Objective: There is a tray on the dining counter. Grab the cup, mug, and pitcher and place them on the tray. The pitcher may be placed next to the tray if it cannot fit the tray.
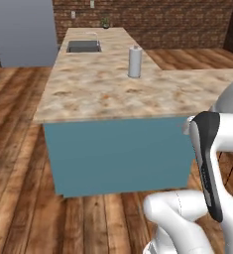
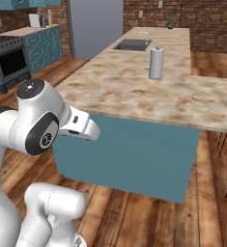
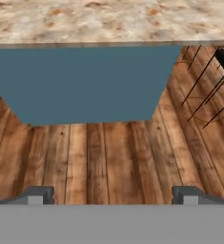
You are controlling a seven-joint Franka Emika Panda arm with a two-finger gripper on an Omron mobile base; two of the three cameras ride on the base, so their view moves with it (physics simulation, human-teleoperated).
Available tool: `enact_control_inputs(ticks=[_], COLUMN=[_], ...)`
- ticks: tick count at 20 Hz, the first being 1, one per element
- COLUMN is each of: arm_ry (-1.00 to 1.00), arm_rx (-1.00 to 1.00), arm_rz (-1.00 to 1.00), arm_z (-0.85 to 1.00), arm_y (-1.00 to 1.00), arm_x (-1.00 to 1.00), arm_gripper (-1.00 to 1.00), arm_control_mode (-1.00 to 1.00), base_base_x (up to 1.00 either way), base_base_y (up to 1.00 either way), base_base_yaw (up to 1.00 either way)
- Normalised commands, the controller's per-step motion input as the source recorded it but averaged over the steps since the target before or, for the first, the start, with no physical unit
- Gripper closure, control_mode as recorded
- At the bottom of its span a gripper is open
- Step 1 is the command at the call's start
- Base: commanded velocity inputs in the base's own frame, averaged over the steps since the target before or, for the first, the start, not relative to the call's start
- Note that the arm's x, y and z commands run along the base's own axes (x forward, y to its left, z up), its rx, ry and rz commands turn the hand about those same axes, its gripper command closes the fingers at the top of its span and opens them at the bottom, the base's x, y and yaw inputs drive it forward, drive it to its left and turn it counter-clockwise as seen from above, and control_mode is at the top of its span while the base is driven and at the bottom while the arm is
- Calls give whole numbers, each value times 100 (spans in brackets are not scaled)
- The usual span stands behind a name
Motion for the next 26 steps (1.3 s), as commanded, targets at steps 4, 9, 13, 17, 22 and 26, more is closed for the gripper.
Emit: enact_control_inputs(ticks=[4, 9, 13, 17, 22, 26], arm_ry=[0, 0, 0, 0, 0, 0], arm_rx=[0, 0, 0, 0, 0, 0], arm_rz=[0, 0, 0, 0, 0, 0], arm_z=[0, 0, 0, 0, 0, 0], arm_y=[0, 0, 0, 0, 0, 0], arm_x=[0, 0, 0, 0, 0, 0], arm_gripper=[-100, -100, -100, -100, -100, -100], arm_control_mode=[100, 100, 100, 100, 100, 100], base_base_x=[0, 11, 28, 29, 41, 47], base_base_y=[100, 100, 100, 100, 100, 100], base_base_yaw=[-6, -7, -9, -7, -6, -6])
